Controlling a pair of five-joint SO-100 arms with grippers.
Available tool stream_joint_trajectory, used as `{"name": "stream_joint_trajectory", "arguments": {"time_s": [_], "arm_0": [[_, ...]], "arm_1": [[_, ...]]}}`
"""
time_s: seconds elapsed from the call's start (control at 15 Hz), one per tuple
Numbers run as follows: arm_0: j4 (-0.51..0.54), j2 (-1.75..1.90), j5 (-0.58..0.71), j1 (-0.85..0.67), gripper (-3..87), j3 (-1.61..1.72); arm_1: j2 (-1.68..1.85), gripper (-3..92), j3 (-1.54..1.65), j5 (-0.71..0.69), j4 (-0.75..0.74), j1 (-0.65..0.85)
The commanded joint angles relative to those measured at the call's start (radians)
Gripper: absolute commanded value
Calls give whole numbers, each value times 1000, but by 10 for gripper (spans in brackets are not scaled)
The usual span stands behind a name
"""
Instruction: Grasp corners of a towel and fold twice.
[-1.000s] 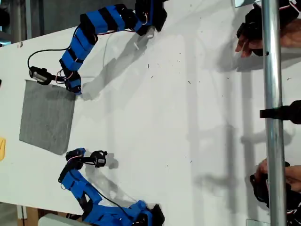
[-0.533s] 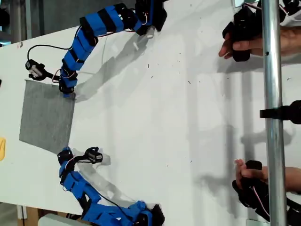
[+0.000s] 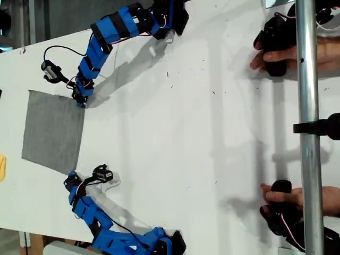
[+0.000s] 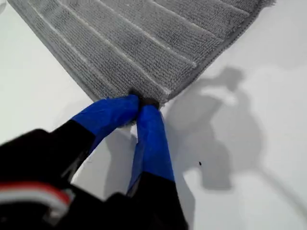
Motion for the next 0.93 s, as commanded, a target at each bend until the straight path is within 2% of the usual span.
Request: {"name": "stream_joint_trajectory", "arguments": {"time_s": [0.0,0.27,0.87], "arm_0": [[40,43,-5,2,-25,-66],[143,69,-25,12,-25,-66],[299,192,58,107,-25,-35]], "arm_1": [[37,-3,-63,17,25,-14],[107,-3,-32,11,189,-43],[341,-3,143,-81,640,-167]]}}
